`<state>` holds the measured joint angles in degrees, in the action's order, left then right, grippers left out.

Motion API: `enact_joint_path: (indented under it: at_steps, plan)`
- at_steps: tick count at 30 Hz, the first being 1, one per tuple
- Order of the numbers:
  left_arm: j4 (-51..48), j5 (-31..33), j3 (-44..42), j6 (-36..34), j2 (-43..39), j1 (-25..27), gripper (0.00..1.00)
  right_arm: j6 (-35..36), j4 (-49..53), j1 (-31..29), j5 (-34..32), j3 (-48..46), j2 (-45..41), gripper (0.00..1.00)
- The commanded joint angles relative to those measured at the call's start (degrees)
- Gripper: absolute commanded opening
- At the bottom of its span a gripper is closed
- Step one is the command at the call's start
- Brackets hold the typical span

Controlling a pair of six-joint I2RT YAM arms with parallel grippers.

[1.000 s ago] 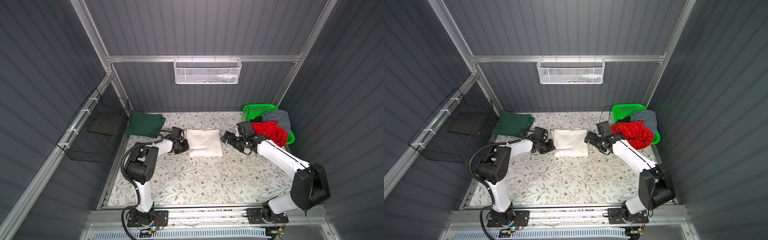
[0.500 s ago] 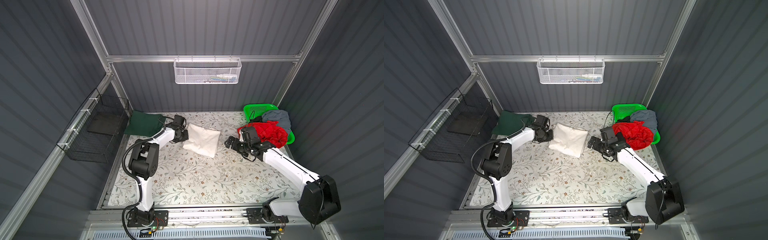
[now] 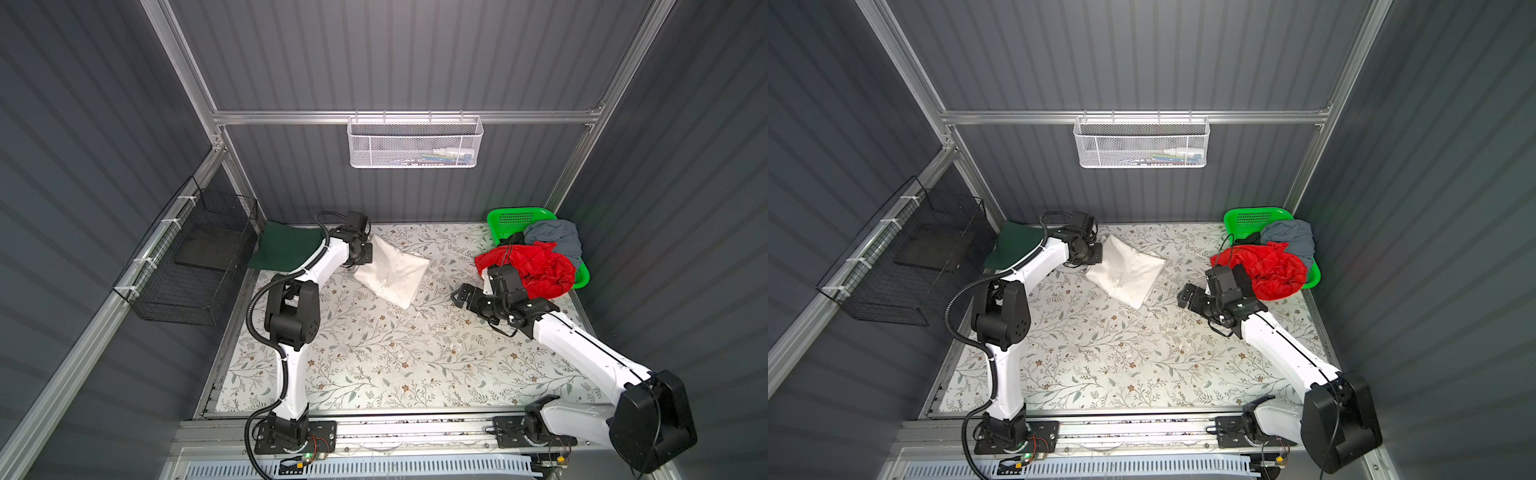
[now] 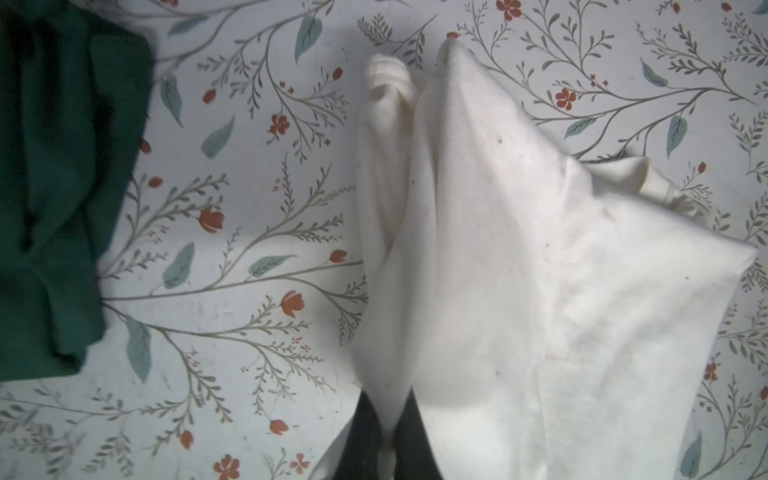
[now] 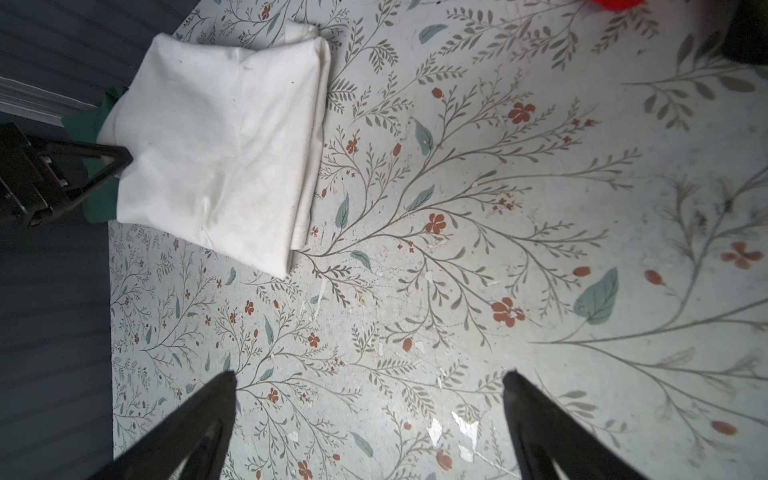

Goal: Fold and stack the t-shirts
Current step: 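Grasp the folded white shirt with the left gripper while the right withdraws, then lift the white shirt with the left gripper and carry it onto the green shirt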

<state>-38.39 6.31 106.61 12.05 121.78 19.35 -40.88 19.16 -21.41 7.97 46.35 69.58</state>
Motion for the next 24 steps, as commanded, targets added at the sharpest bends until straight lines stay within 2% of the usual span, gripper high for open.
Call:
enact_joint_path:
  at_steps: [1, 7, 14, 20, 24]
  plan:
    - [-5.64, 2.37, 5.32, -6.00, 1.56, -0.93, 0.00, 0.81, -0.52, 0.16, 0.46, -0.98, -1.80, 0.99]
    - [-8.62, 4.18, 10.81, -10.27, 3.35, -2.72, 0.00, 0.36, -0.98, 0.27, 1.84, -3.01, -4.28, 0.99]
    - [-10.91, 10.89, 16.34, -14.83, 4.89, -2.74, 0.00, 1.33, 0.36, 0.23, 2.24, -4.02, -5.14, 0.99]
    - [-13.30, 17.59, 22.19, -19.44, 6.28, -3.16, 0.00, 0.72, 0.41, 0.36, 1.26, -6.19, -9.64, 0.99]
    - [-11.70, 20.82, 22.89, -21.03, 5.43, -4.22, 0.00, 0.72, 0.59, 0.39, 0.87, -7.47, -11.16, 0.99]
